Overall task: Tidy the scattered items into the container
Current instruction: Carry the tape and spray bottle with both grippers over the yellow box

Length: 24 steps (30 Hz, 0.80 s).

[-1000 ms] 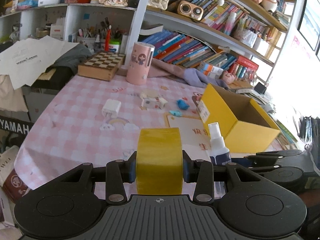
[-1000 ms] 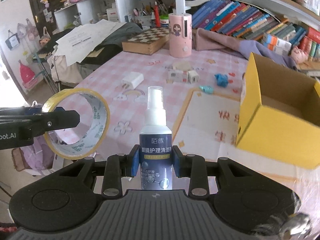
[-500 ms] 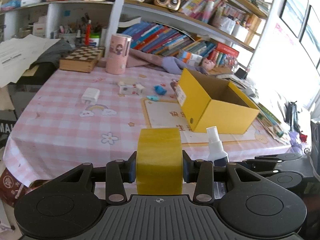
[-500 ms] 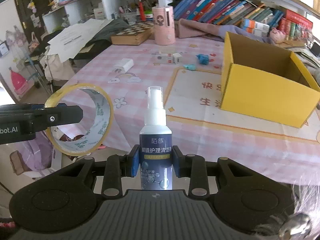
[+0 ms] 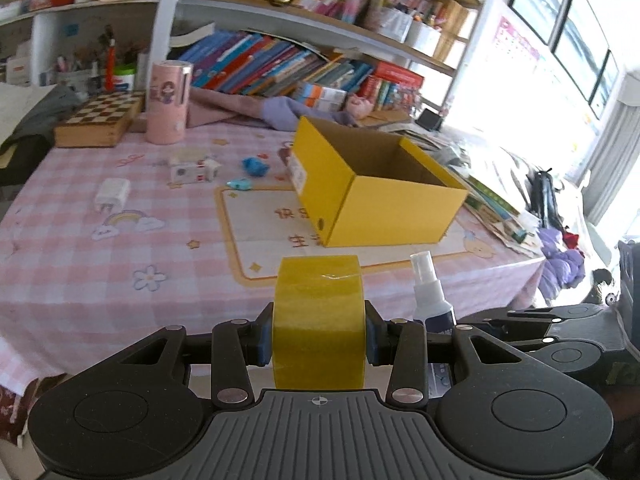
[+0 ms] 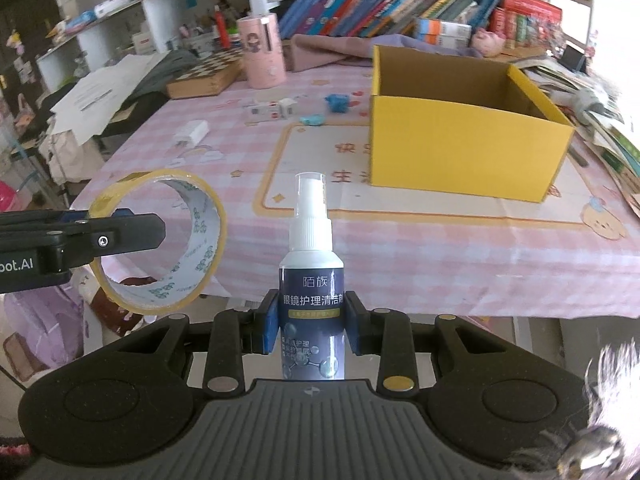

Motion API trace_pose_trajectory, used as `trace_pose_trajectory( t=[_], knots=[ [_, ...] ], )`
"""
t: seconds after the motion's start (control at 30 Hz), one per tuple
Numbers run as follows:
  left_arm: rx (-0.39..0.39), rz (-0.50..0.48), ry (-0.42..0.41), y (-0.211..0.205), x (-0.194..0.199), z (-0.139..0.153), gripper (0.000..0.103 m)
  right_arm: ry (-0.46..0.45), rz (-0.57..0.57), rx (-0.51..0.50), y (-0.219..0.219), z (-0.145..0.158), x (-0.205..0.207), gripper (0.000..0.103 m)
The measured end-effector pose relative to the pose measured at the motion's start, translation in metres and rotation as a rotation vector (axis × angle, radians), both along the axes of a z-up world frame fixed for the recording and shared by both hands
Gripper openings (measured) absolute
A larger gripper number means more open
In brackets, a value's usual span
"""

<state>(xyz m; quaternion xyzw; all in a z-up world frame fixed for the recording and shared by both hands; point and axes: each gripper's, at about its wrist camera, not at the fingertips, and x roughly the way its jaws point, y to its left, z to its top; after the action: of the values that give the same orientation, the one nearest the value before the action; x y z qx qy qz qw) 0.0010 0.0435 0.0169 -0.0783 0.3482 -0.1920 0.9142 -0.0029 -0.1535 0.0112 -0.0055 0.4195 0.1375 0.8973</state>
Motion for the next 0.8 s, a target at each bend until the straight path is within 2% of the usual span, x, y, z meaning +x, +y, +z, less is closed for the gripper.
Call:
trace_pose_trajectory(
  t=[0.37,0.8],
  knots=[
    [-0.004,-0.095,-0.013,-0.027,0.008,0.003,0.04,-0.017,-0.093,-0.004,-0.023,0.002,-0.01,0.031],
    [-0.012,-0.164,-0.024,-0.053,0.019,0.004,0.04,-0.024,-0.171,-0.008,-0.05,0.005,-0.013,0.031]
  ],
)
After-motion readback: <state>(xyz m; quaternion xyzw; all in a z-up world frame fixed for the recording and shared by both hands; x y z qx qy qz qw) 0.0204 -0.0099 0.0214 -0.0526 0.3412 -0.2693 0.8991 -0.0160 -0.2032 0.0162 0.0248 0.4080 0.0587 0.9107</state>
